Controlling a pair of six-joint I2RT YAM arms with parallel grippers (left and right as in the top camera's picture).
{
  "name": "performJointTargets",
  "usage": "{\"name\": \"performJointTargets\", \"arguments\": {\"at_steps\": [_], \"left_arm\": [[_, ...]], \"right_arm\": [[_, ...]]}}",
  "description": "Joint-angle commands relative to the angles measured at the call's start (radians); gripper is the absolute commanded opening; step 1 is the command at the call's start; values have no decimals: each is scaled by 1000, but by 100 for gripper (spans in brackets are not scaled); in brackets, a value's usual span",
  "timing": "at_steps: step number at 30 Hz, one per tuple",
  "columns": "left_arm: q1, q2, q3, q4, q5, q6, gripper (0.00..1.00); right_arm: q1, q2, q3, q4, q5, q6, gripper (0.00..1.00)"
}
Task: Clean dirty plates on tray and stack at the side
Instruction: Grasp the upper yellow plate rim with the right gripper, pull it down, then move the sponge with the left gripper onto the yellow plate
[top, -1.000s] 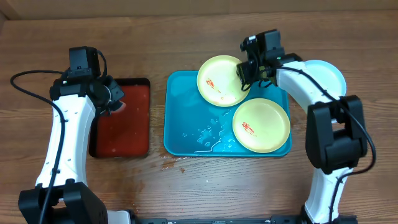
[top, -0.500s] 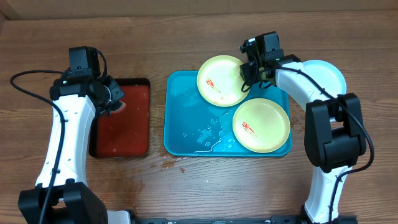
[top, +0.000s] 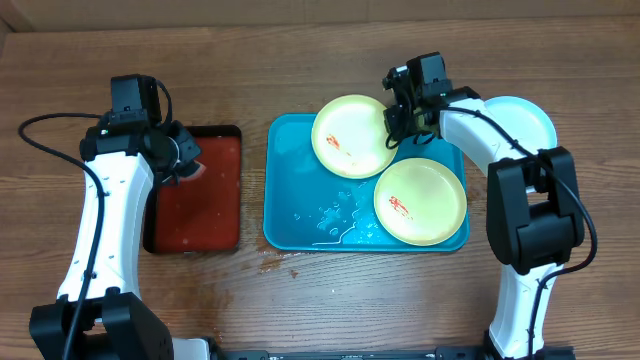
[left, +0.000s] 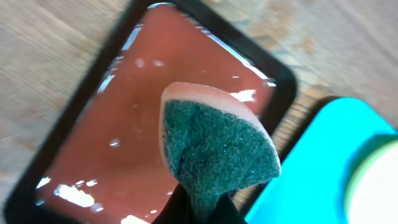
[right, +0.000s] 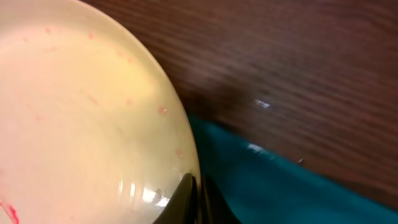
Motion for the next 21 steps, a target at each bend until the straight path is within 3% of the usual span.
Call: {"name": "performJointTargets", "arguments": {"at_steps": [1, 10, 15, 18, 21], "left_arm": [[-18, 9, -22, 32, 133, 60, 5], [-191, 9, -96, 127, 170, 68, 4], [-316, 9, -139, 231, 164, 11, 4], [-383, 9, -167, 313, 144, -42, 4], [-441, 9, -193, 382, 99, -99, 4]], "right_arm": [[48, 6, 48, -74, 13, 45, 4], [133, 6, 113, -294, -48, 294, 4], [145, 6, 93, -323, -54, 301, 4], [145, 6, 78, -306, -54, 301, 22], [145, 6, 47, -256, -54, 300, 24]]}}
